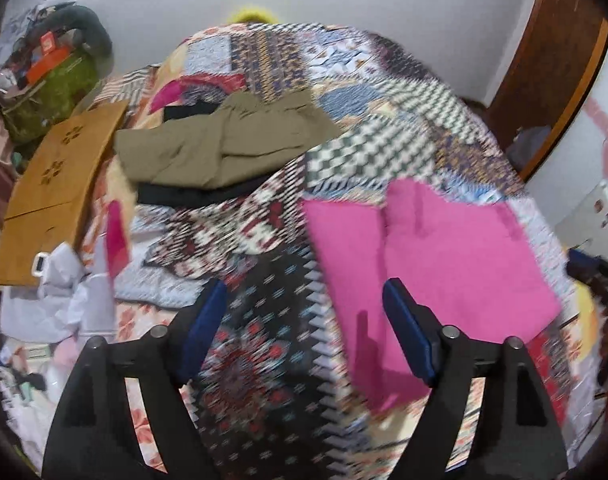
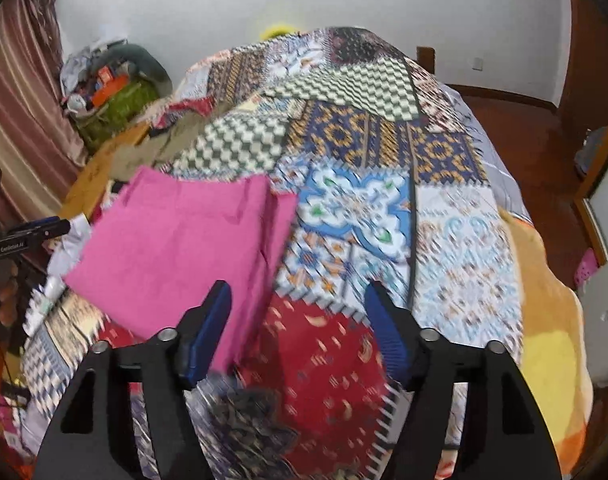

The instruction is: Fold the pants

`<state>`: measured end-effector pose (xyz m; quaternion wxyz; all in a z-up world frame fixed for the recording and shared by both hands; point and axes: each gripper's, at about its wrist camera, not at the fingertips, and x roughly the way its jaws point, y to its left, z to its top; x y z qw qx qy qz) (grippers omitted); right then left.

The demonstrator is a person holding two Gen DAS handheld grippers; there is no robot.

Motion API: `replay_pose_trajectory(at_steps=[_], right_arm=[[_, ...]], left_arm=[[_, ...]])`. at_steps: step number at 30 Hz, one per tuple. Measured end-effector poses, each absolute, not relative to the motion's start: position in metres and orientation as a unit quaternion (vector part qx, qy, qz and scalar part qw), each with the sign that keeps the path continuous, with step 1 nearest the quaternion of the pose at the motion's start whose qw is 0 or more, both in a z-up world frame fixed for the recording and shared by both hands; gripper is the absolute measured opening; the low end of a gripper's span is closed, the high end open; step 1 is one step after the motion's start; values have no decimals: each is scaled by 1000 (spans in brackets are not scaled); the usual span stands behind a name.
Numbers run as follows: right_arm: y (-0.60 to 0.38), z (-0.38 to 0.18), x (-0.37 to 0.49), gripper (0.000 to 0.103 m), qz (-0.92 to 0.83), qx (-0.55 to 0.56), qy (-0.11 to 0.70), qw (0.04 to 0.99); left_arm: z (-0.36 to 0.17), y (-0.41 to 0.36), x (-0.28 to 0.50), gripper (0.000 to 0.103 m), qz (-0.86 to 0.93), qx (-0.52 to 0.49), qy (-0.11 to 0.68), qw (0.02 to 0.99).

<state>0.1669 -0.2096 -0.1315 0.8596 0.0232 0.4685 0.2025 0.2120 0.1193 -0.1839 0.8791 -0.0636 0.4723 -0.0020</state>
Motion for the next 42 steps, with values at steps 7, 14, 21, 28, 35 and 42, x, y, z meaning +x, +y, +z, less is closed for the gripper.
replay_pose_trajectory(at_steps=[7, 14, 21, 28, 35, 42], right_arm=[[-182, -151, 190, 72, 228, 42, 488, 842], [-176, -179, 203, 72, 244, 66, 523, 814], [-170, -183, 215, 64, 265, 79, 517, 810], [-166, -181, 228, 31, 271, 97, 514, 808], [-161, -161, 227, 13, 271, 70, 484, 829], [-139, -120, 234, 12, 288, 45, 437, 851]], left_arm=[[-209, 95, 242, 82, -28, -67, 504, 860], [-238, 101, 261, 82, -59, -140, 544, 825], [-238, 92, 274, 58, -86, -148, 538, 826], [-227, 79, 279, 18, -97, -141, 523, 835], [-202, 76, 275, 12, -91, -112, 495, 857], [-158, 91, 268, 11, -72, -76, 443, 890]])
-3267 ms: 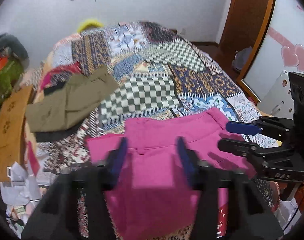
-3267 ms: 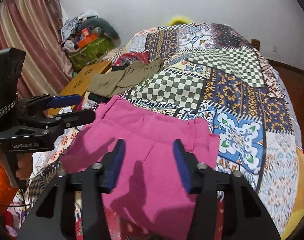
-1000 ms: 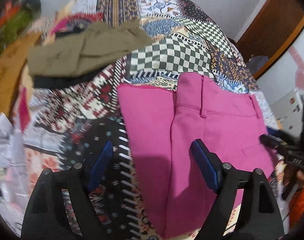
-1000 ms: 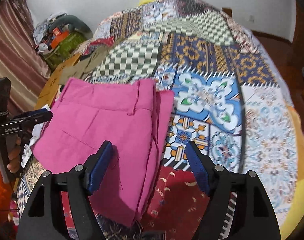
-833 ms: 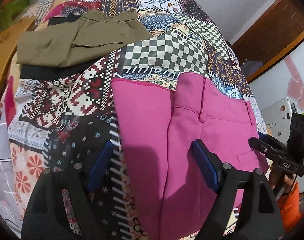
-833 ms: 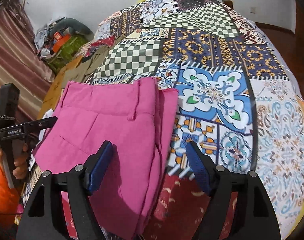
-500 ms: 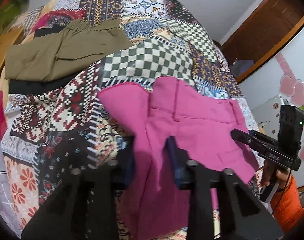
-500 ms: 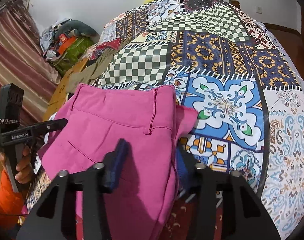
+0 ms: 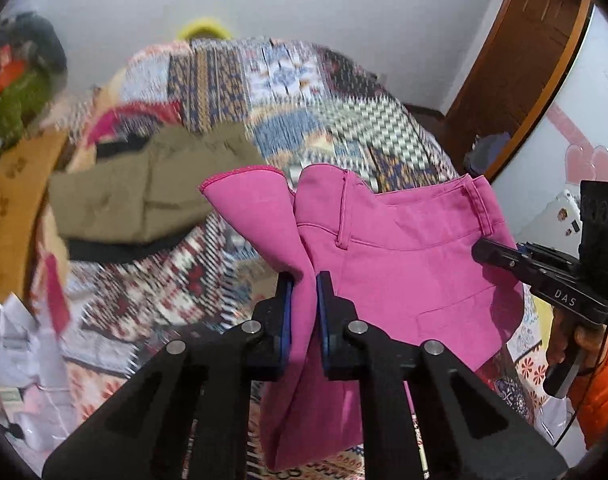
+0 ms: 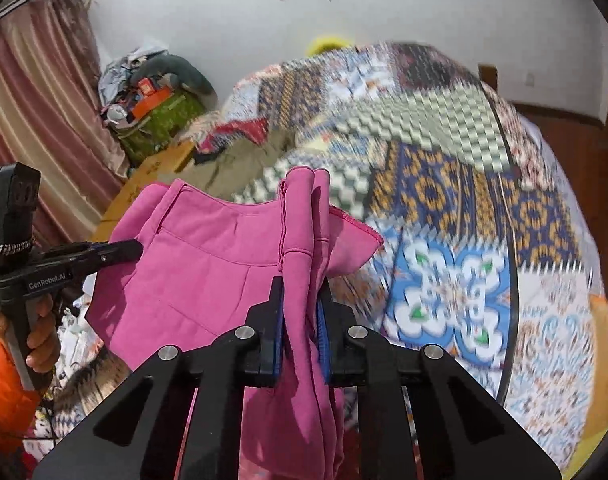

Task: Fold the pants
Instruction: 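Grasp the folded pink pants with the left gripper and lift it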

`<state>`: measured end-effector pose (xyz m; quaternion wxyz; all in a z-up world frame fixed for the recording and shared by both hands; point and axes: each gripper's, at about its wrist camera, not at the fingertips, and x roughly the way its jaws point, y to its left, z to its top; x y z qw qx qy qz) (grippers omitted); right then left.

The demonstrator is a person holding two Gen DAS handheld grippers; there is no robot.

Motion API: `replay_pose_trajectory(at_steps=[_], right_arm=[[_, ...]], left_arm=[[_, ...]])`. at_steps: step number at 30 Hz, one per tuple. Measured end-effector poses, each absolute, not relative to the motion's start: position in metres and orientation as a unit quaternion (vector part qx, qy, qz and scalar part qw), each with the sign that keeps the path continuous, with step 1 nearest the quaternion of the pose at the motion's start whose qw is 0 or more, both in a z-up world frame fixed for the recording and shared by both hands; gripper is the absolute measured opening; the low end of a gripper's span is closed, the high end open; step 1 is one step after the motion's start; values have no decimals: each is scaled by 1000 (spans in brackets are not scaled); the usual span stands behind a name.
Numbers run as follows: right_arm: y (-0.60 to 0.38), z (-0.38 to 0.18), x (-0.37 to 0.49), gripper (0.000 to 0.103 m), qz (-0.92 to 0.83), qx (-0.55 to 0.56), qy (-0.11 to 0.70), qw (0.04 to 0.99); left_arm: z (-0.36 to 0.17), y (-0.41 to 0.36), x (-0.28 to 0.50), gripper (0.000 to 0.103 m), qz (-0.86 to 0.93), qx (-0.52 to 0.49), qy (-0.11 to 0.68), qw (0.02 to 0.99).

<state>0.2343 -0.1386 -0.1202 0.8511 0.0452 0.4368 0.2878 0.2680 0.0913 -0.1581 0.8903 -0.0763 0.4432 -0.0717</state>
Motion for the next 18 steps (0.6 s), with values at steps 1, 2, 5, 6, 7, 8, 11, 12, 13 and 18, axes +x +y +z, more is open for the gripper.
replay_pose_trajectory(at_steps=[1, 2, 5, 6, 7, 8, 11, 12, 13, 18], right_arm=[[-134, -114, 237, 12, 290, 42, 429, 854], [-131, -110, 238, 12, 292, 39, 423, 857], [-116, -91, 246, 12, 299, 33, 402, 865], [-109, -83, 250, 12, 304, 31, 393, 867], [-103, -78, 254, 12, 306, 29, 387, 870], [-99, -74, 255, 12, 307, 28, 382, 871], [-80, -61, 267, 12, 315, 23, 368, 875], [-73, -58, 270, 12, 318, 21, 363, 876], [-65, -55, 276, 12, 320, 19, 358, 877], [-33, -52, 296, 12, 330, 11, 346, 878]], left_arm=[[-152, 95, 268, 11, -69, -75, 437, 894], [-145, 100, 269, 11, -65, -73, 429, 898], [-123, 113, 270, 11, -52, -65, 404, 911], [-118, 118, 270, 11, -49, -64, 398, 914], [-112, 123, 271, 11, -44, -62, 392, 917], [-107, 129, 273, 11, -39, -61, 385, 920], [-96, 146, 279, 11, -26, -60, 371, 926], [-93, 155, 283, 11, -21, -62, 367, 928], [-92, 159, 286, 11, -18, -63, 364, 929], [-92, 193, 304, 11, 3, -66, 362, 930]])
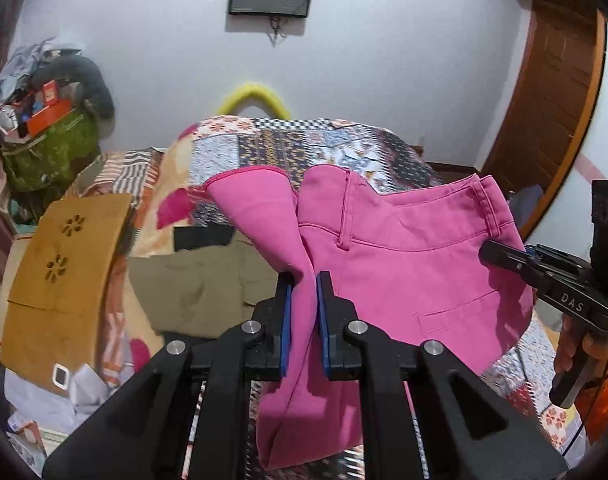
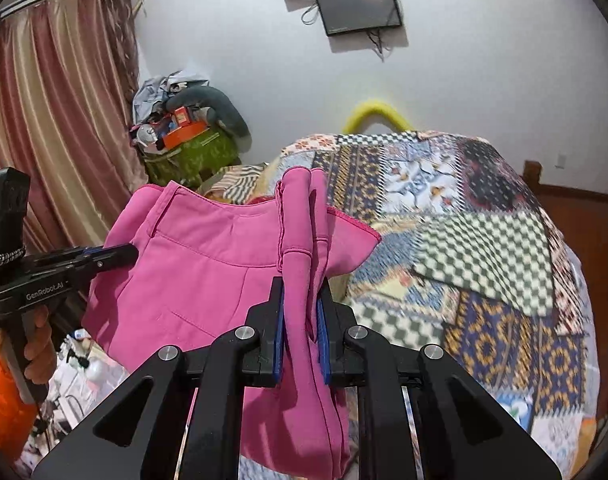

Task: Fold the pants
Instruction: 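Grasp the folded pink pants with the left gripper and lift it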

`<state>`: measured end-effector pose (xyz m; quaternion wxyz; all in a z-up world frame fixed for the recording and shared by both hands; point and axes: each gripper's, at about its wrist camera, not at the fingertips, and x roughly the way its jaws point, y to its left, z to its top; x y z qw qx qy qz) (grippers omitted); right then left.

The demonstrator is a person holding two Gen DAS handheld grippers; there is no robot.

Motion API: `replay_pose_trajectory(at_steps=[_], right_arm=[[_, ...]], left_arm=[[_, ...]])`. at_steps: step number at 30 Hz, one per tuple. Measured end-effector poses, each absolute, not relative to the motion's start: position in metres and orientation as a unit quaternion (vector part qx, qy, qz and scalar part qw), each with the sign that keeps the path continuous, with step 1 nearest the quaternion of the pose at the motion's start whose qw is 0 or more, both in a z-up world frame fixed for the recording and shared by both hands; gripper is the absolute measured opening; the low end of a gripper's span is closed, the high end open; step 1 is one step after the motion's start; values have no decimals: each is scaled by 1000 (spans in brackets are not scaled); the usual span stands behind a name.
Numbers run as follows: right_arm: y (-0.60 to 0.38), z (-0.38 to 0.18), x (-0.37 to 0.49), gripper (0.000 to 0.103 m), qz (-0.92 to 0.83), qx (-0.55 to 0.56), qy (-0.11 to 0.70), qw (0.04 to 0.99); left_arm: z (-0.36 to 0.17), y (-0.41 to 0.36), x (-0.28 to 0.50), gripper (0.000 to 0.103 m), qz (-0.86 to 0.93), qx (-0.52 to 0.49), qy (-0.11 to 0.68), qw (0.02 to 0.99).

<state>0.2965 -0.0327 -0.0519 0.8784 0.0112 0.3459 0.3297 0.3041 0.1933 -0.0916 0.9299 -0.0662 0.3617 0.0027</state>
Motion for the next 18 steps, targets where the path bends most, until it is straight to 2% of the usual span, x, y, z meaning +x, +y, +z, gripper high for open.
replay_pose_trajectory(at_steps=[7, 18], right_arm=[[16, -69, 326, 12, 341, 2, 357, 870], [86, -126, 371, 12, 340, -16, 395, 853]], left_arm=[[-124, 243, 337, 11, 32, -81, 381, 921], [-192, 288, 395, 11, 70, -82, 419, 901]])
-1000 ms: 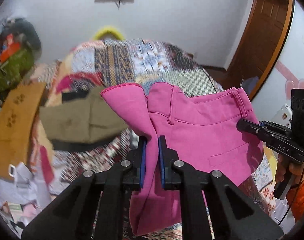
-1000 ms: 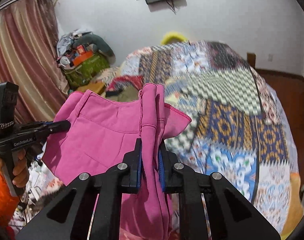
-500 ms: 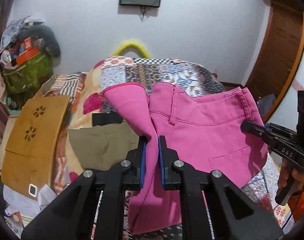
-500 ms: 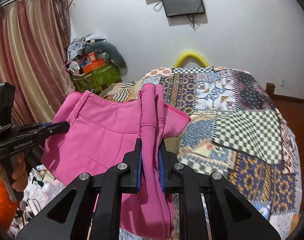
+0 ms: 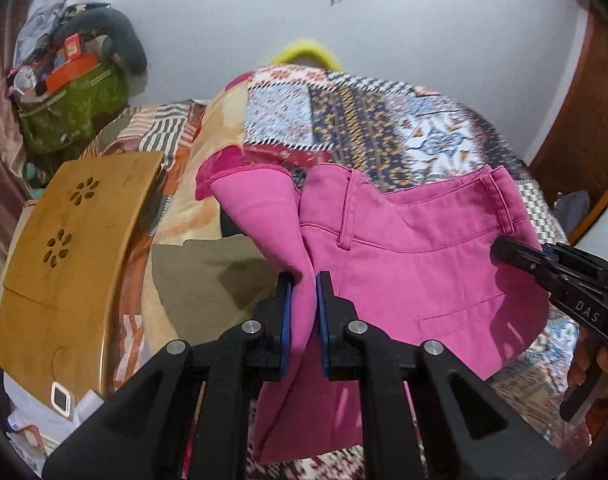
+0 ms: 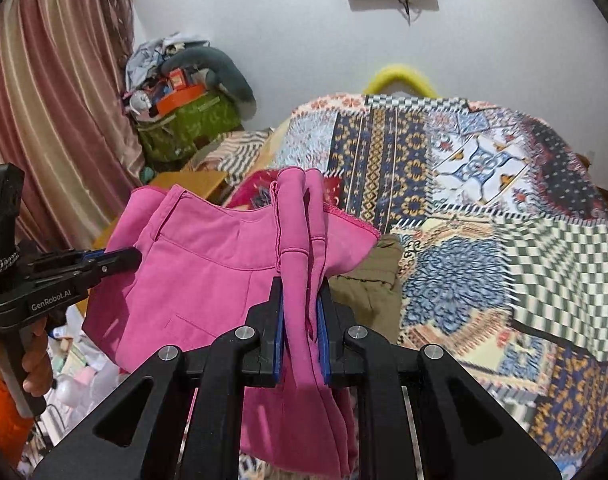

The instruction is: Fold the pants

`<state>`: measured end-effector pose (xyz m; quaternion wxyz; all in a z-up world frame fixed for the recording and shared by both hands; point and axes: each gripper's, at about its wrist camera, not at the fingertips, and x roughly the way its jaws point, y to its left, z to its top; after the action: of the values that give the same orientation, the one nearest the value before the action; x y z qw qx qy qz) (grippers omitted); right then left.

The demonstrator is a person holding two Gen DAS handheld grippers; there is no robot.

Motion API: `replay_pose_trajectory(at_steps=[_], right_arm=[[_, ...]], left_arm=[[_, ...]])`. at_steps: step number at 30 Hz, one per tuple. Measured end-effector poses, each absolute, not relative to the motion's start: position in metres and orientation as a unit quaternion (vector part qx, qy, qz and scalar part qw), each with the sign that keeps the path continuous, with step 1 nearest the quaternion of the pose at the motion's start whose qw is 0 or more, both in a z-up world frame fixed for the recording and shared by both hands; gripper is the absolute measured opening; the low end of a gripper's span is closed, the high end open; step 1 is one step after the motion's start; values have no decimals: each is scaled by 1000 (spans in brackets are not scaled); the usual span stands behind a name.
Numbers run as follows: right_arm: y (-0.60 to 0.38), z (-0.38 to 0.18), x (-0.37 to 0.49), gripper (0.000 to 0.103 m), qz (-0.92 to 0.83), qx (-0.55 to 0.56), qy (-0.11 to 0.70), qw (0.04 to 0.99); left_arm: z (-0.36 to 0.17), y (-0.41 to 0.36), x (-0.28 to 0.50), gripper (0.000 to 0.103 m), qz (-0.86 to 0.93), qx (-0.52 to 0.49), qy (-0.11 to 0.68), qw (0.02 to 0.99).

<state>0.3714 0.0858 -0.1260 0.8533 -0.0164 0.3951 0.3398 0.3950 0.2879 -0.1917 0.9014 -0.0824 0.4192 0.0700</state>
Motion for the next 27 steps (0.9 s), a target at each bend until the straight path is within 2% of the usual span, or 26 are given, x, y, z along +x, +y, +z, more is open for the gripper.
replay_pose_trajectory(at_steps=[13, 16, 22, 26, 27], right_arm=[[121, -185, 413, 13, 317, -61, 438, 839], [119, -195, 412, 21, 295, -88, 451, 837], [97, -203, 408, 27, 267, -103, 467, 837], [84, -200, 402, 42, 250, -120, 477, 834], [81, -197, 399, 42, 248, -124, 478, 833]], left_arm=[[-271, 321, 450, 13, 89, -88, 477, 870], [-283, 327, 445, 18, 100, -89, 483, 865], [-280, 338, 420, 36, 114, -98, 482, 863], [-275, 341, 404, 37, 142, -70, 499, 852], [-273, 341, 400, 37, 142, -70, 503, 850]])
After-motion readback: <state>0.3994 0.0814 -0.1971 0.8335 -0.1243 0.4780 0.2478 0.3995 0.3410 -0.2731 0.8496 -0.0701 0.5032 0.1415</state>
